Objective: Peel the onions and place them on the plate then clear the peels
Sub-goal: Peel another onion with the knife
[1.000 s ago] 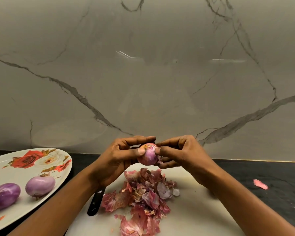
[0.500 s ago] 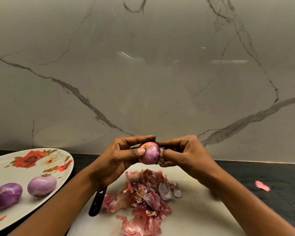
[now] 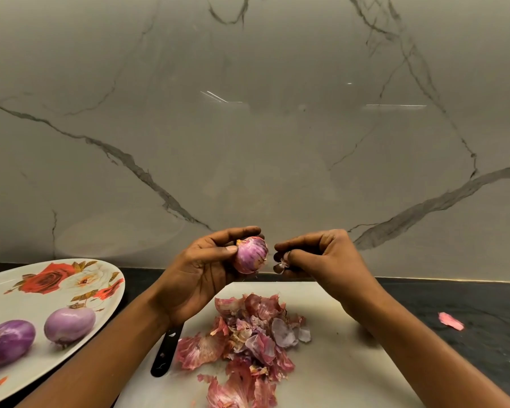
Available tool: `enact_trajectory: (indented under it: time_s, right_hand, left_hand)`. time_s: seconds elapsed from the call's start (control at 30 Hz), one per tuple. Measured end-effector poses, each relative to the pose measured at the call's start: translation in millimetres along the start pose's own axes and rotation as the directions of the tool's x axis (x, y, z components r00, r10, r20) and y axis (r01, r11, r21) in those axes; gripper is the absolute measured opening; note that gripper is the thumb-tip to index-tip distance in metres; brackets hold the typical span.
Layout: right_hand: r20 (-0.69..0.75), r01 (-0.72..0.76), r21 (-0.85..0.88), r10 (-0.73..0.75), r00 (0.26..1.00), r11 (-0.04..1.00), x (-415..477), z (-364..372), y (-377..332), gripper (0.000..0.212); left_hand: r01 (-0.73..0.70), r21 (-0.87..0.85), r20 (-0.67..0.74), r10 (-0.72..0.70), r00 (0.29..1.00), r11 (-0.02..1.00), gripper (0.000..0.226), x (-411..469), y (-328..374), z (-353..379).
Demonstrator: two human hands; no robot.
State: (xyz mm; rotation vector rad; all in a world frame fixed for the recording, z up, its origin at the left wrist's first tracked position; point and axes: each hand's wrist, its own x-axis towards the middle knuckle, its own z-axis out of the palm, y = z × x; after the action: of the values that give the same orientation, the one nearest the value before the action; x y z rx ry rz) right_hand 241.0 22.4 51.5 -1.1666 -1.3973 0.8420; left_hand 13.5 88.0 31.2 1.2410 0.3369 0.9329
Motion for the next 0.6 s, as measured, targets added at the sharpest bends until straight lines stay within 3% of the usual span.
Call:
enact_trajectory:
  time_s: [0.1, 0.3, 0.43, 0.6]
  right_hand:
    - [0.086, -0.045, 0.037, 0.042, 0.995, 0.998, -1.9, 1.2, -2.1, 0.012]
    - [0.115, 0.022, -0.022, -0.019, 0.993, 1.0, -2.7, 6.6, 0.4, 0.045]
    - [0.106, 0.096, -0.137, -0.082, 0.991, 0.986, -2.8, 6.7, 4.8, 0.043]
    - [0.132, 0.066, -0.009, -0.064, 0.989, 0.998, -2.8, 3.9, 1.4, 0.03]
  left_hand:
    - [-0.007, 0.025, -0.015, 0.008, 1.0, 1.0, 0.043, 0.5, -0.7, -0.2]
    - [0.032, 0.091, -0.031, -0.029, 0.999, 0.995, 0.038, -0.3, -3.1, 3.5]
    - [0.044, 0.23, -0.053, -0.032, 0.998, 0.972, 0.04, -1.4, -5.5, 4.8]
    - [0.037, 0.204, -0.028, -0.032, 0.999, 0.978, 0.047, -2.3, -4.7, 1.4]
